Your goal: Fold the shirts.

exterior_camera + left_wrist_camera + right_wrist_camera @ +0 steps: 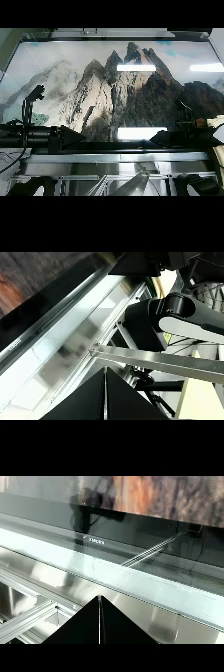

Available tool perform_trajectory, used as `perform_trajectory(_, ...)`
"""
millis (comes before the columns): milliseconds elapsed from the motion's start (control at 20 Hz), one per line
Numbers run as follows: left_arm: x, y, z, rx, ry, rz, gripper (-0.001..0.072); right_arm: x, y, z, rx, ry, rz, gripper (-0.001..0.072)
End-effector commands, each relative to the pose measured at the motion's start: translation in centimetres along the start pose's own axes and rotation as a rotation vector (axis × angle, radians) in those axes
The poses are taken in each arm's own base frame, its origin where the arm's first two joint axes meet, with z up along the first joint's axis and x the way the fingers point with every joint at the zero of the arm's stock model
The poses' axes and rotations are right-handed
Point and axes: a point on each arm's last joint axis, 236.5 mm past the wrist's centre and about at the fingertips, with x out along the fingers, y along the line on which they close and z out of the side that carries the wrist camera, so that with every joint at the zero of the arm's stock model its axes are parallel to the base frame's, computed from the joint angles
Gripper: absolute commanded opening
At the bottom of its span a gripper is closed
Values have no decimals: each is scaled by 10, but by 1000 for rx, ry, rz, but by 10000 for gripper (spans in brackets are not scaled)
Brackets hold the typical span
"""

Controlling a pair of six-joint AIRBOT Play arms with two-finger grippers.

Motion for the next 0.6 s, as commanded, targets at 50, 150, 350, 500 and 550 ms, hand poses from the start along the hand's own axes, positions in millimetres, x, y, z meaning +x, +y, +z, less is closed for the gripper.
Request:
perform_trajectory(50, -2, 4, 13, 16, -64, 33, 4, 0, 0, 0, 0, 0, 0, 24)
perform_trajectory(150, -22, 32, 35, 13, -135, 186, 1, 0, 0, 0, 0, 0, 0, 24)
perform_trajectory(350, -194, 132, 76, -77, -362, 922, 423, 0, 0, 0, 0, 0, 0, 24)
perform_trajectory(500, -315, 177, 54, -367, -589, 1258, 712, 0, 0, 0, 0, 0, 0, 24)
perform_trajectory(550, -324, 192, 52, -464, -647, 1248, 711, 0, 0, 0, -1, 0, 0, 24)
